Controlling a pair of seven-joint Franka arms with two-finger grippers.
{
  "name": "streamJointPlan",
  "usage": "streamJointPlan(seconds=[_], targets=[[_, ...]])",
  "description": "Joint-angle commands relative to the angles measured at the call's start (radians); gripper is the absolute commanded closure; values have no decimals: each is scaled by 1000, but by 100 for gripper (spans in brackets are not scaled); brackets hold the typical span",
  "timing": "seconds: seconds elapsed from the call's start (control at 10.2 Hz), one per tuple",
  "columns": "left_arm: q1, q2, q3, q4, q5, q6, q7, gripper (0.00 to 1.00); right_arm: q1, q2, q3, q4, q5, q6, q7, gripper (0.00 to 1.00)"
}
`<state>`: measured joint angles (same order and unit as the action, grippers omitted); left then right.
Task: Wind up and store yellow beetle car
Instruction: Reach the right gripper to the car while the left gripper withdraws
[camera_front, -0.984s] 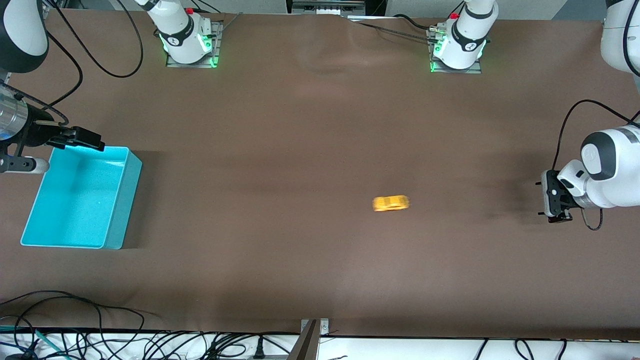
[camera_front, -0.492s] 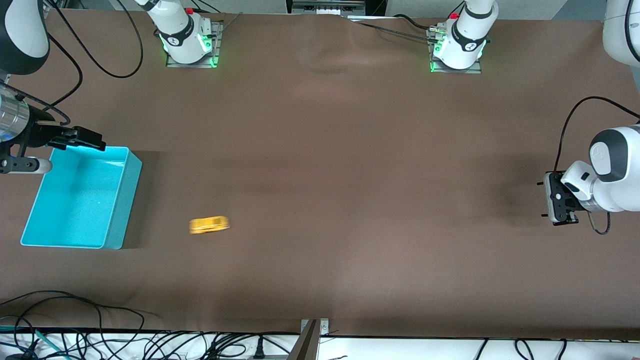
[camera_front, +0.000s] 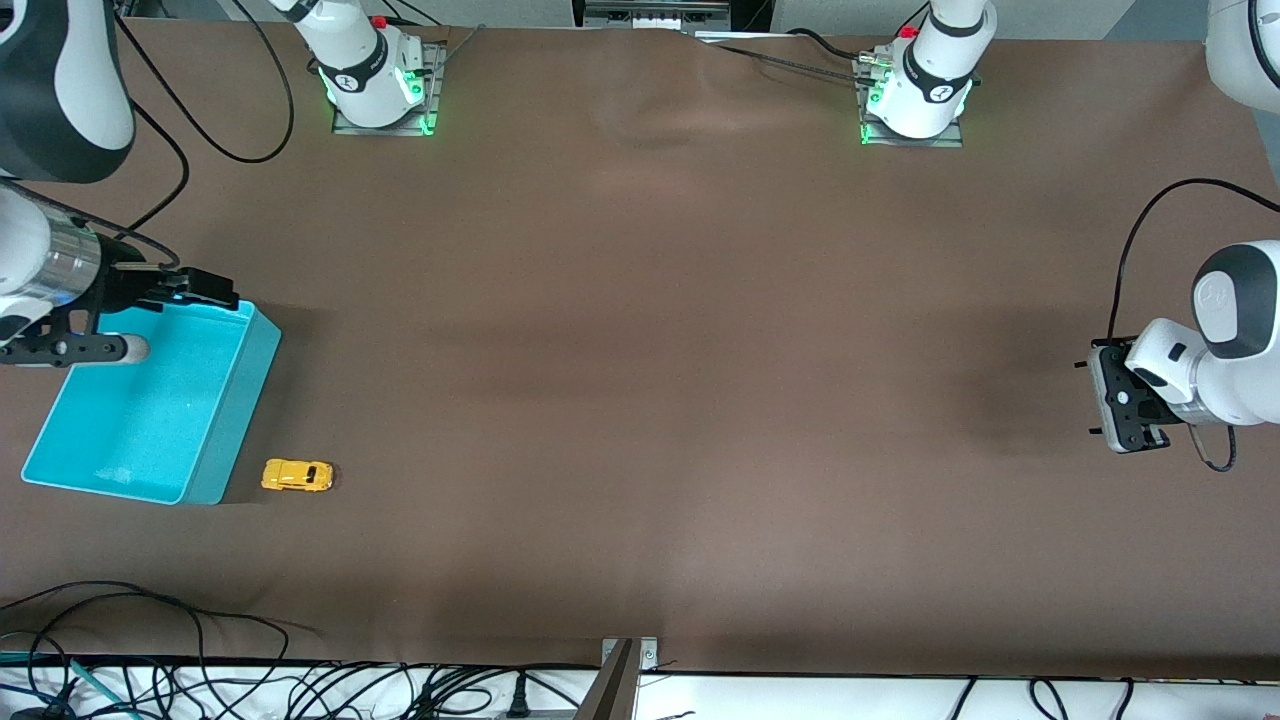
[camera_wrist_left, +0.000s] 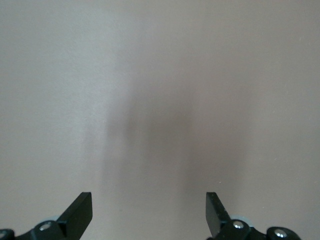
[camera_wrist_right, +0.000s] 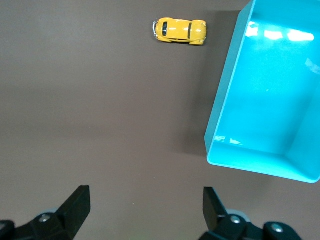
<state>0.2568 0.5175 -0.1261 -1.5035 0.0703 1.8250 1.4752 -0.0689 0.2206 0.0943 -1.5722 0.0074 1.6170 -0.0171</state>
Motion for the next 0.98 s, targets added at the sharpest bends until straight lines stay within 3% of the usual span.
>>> streamJointPlan(seconds=[0.0, 0.2, 0.69, 0.89], targets=[[-4, -57, -52, 45, 20, -87, -180, 0, 43, 40, 2, 15, -44, 32, -32, 0], [-4, -112, -104, 45, 20, -131, -397, 0, 81, 57, 2, 14, -124, 89, -160, 0], [-4, -252, -216, 46, 19, -274, -997, 0, 72, 82, -7, -118, -124, 390, -553, 0], [8, -272, -211, 92, 23, -311, -1053, 0, 41, 109, -7, -185, -112, 521, -750, 0]])
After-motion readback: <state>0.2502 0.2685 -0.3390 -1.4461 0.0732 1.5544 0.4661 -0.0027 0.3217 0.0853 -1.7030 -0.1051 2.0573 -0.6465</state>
